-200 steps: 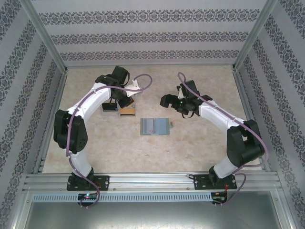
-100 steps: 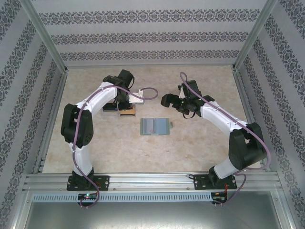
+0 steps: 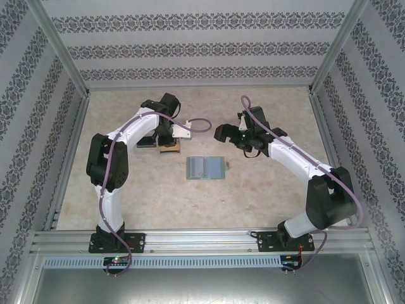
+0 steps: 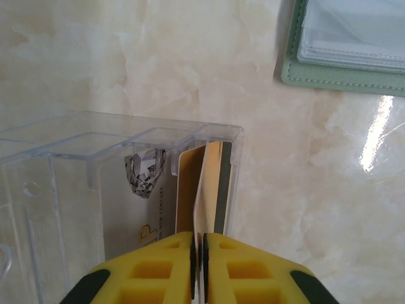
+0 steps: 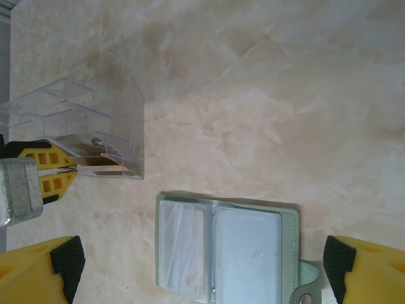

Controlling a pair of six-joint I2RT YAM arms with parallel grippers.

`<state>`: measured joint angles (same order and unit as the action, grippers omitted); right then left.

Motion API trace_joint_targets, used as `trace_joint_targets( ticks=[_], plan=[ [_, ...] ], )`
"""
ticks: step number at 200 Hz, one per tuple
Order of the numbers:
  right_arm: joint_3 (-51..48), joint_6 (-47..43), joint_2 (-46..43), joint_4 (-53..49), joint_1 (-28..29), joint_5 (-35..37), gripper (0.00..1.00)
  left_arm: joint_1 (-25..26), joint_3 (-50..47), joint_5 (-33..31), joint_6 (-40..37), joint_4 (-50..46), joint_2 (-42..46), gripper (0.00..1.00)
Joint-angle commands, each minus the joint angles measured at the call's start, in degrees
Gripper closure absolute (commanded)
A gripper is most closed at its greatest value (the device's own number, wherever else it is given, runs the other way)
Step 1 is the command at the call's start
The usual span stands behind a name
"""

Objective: Take the credit cards out of the card holder

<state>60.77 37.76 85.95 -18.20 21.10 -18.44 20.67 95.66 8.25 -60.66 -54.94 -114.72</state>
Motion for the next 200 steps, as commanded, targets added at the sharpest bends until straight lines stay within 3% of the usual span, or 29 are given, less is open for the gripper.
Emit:
trace_joint_targets(
  ticks=[1, 68, 98, 127, 169, 200],
  plan=[
    [-0.9, 1.1, -1.2, 0.5, -0.2, 0.6, 0.02, 0.3, 1.1, -0.9, -0.9, -1.1, -1.5, 0.82],
    [-1.0, 0.7, -1.7, -0.2, -0.1, 0.9, 0.02, 0.2, 2.4, -0.2, -0.4, 0.1, 0.0, 0.78],
    [0.0, -0.5, -1.4, -1.9, 1.3, 2.5, 0.02, -0.5, 1.8, 4.3, 3.6, 1.7, 4.3, 0.75],
    [1.3, -2.1, -0.4, -4.3, 4.0, 4.9, 0.03, -1.2, -4.9, 6.1, 13.2, 12.7, 12.2, 0.71],
    [2.2, -2.4, 1.6, -7.3, 11.4, 10.0, 0.1, -1.3, -15.4, 1.5, 30.5, 23.7, 21.8, 0.63],
    [3.0, -1.5, 5.3, -9.2, 17.2, 14.3, 0.14, -1.3, -20.9, -4.8, 45.3, 26.7, 27.4, 0.55]
  ],
)
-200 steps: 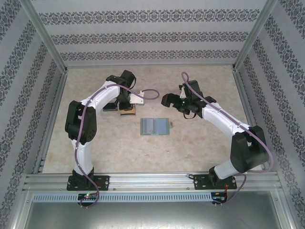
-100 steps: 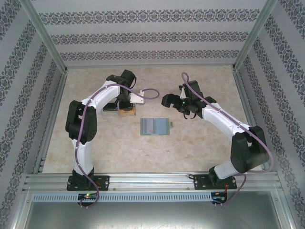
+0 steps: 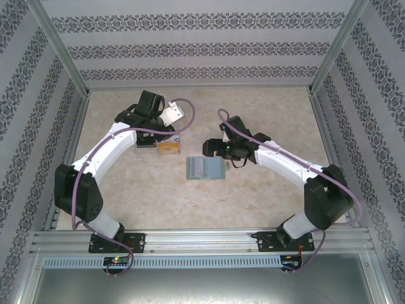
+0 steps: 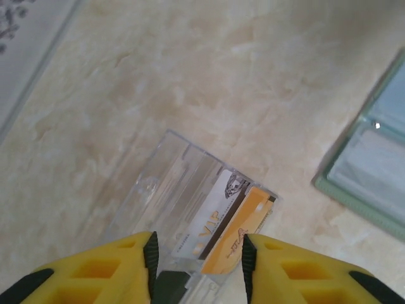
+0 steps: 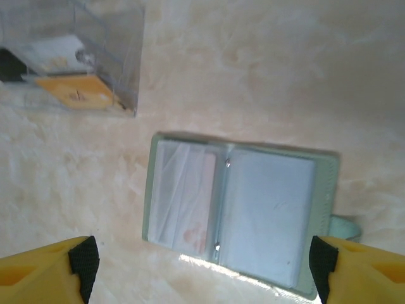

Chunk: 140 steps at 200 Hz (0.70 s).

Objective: Take the credit cards out of the card holder

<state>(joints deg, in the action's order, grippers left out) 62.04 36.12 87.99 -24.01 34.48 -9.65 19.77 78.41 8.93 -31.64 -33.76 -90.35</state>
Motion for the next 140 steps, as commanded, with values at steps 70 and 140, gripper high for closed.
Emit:
trace_joint_targets(
  ticks=[70, 140],
  plan=[
    [6.6, 2.5, 13.6, -8.0, 11.8, 13.7, 0.24, -1.4, -14.0, -17.6, 38.0, 5.9, 16.1, 0.35],
    [10.5, 4.3, 20.7, -11.4, 11.2, 15.4, 0.3, -6.3, -13.0, -12.2, 50.3, -0.3, 13.5, 0.01]
  ],
)
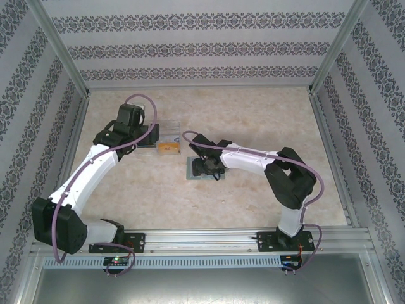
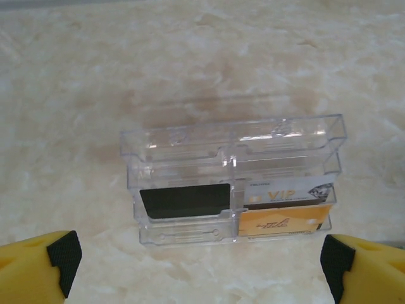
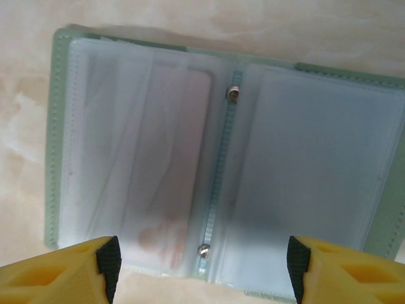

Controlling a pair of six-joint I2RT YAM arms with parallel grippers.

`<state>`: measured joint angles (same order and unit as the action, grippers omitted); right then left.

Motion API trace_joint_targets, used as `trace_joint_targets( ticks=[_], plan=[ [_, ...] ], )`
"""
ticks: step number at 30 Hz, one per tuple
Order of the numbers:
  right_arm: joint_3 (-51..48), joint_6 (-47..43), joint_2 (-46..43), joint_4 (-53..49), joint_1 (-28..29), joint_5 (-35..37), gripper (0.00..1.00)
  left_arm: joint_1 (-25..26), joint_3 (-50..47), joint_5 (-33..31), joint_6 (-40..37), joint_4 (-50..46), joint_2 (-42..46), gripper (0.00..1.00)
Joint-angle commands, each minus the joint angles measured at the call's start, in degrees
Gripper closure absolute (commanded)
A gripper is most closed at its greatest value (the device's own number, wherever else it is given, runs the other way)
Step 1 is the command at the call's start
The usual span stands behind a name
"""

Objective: Take the credit cards out of the card holder

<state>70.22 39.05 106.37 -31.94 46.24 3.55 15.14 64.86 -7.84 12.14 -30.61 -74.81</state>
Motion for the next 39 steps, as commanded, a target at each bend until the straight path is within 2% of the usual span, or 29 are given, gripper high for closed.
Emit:
trace_joint_targets(
  ticks=[1, 4, 8, 10, 13, 16, 21, 27, 35, 39],
  plan=[
    [2.4, 1.4, 2.4, -3.5, -0.6, 2.0, 0.3, -1.8, 0.6, 4.9, 6.6, -3.5, -2.1, 0.01],
    [2.0, 2.3, 2.9, -3.2, -1.1, 1.5, 0.32, -2.4, 1.3, 9.9, 8.1, -3.8, -4.4, 0.01],
    [0.4, 2.7, 3.1, -1.2, -1.7, 0.2, 0.33, -2.2, 2.1, 23.1, 11.2, -2.2, -8.7, 0.0],
    [-0.3, 3.0, 3.4, -0.7, -2.0, 0.3, 0.33, -1.6, 3.3, 26.6, 12.6, -3.2, -11.8, 0.0],
    [-0.9, 3.2, 4.1, -1.3, -2.3, 1.1, 0.37, -0.9, 3.7, 28.9, 15.6, -3.1, -14.9, 0.05],
    [-1.9, 3.5, 4.3, -1.3, -2.4, 1.8, 0.4, -0.2, 2.7, 35.2, 17.4, -0.7, -16.6, 0.11],
    [-3.5, 3.6, 4.8, 0.3, -3.2, 0.1, 0.47, 2.0, 0.4, 41.0, 20.4, 3.6, -18.1, 0.25],
    [-5.3, 4.3, 4.6, 2.2, -4.0, -1.2, 0.5, 5.8, 0.2, 44.9, 21.7, 5.6, -22.2, 0.31],
    [-6.4, 4.7, 4.4, 3.3, -4.6, -2.3, 0.51, 8.6, 0.8, 47.4, 24.4, 9.9, -27.2, 0.52],
    [-6.7, 4.7, 4.6, 3.5, -4.7, -2.6, 0.51, 9.6, 2.2, 46.7, 24.1, 11.0, -30.3, 0.54]
  ],
)
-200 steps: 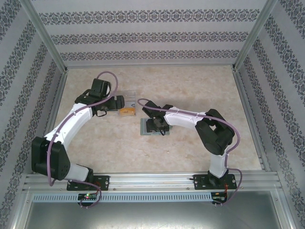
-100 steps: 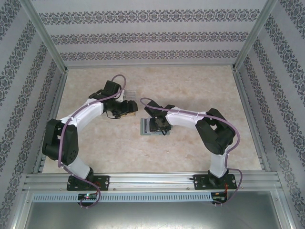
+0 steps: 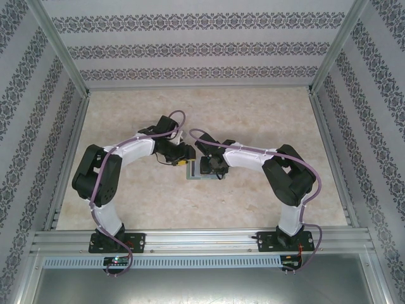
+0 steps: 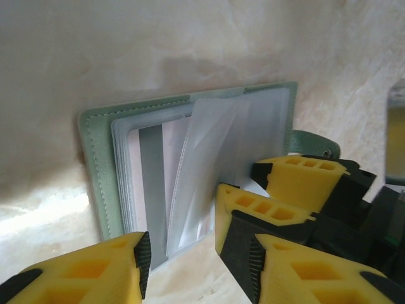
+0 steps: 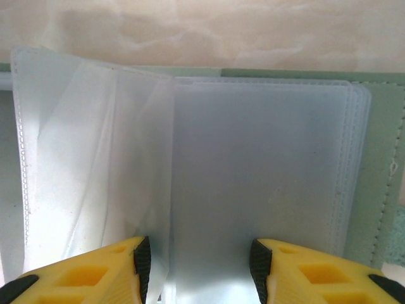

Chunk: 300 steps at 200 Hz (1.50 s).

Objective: Take the credit cards out of the card holder

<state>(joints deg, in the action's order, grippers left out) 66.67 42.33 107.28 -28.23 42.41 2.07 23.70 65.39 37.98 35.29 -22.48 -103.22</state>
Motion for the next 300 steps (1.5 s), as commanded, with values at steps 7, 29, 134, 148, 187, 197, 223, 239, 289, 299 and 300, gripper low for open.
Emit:
trace_joint_targets(
  ticks=[7, 29, 134, 148, 187, 197, 223, 239, 289, 299, 300],
  plan=[
    [-3.2, 1.4, 3.5, -0.2, -0.9, -1.2, 0.51, 1.3, 2.2, 0.4, 1.2, 3.5, -3.2, 0.56],
    [-3.4, 1.5, 3.4, 0.0, -1.0, -1.1, 0.51, 1.5, 3.0, 0.1, 1.3, 4.4, -4.8, 0.57],
    [-4.9, 0.9, 2.1, 2.0, -1.5, -2.8, 0.5, 1.4, 7.5, 1.4, -0.7, 1.4, -11.9, 0.71],
    [-5.1, -0.1, 1.0, 3.1, -1.9, -4.0, 0.5, 1.5, 7.9, 1.8, -0.2, 1.1, -12.4, 0.71],
    [-6.9, -1.5, -5.0, 7.9, -3.9, -8.1, 0.46, 1.4, 8.2, 3.5, -0.4, 1.7, -12.5, 0.71],
    [-7.7, -1.6, -7.1, 9.3, -4.5, -9.8, 0.45, 1.5, 8.2, 4.7, -0.3, 2.2, -12.2, 0.71],
    [-8.8, -1.5, -12.2, 10.7, -6.2, -12.6, 0.42, 2.0, 7.8, 7.7, -0.4, 4.4, -10.8, 0.71],
    [-9.9, -1.5, -15.9, 10.0, -7.0, -11.8, 0.4, 2.6, 8.0, 8.4, -0.6, 4.4, -10.1, 0.7],
    [-16.4, 0.0, -27.9, 8.2, -10.3, -4.5, 0.32, 5.4, 9.5, 11.7, 1.3, 6.1, -7.9, 0.55],
    [-17.5, 0.4, -29.6, 8.3, -11.1, -4.3, 0.31, 6.4, 10.2, 12.4, 1.3, 6.4, -8.1, 0.5],
    [-17.5, 0.4, -29.8, 8.2, -11.2, -4.3, 0.31, 6.4, 10.3, 12.4, 1.3, 6.4, -8.1, 0.49]
  ],
)
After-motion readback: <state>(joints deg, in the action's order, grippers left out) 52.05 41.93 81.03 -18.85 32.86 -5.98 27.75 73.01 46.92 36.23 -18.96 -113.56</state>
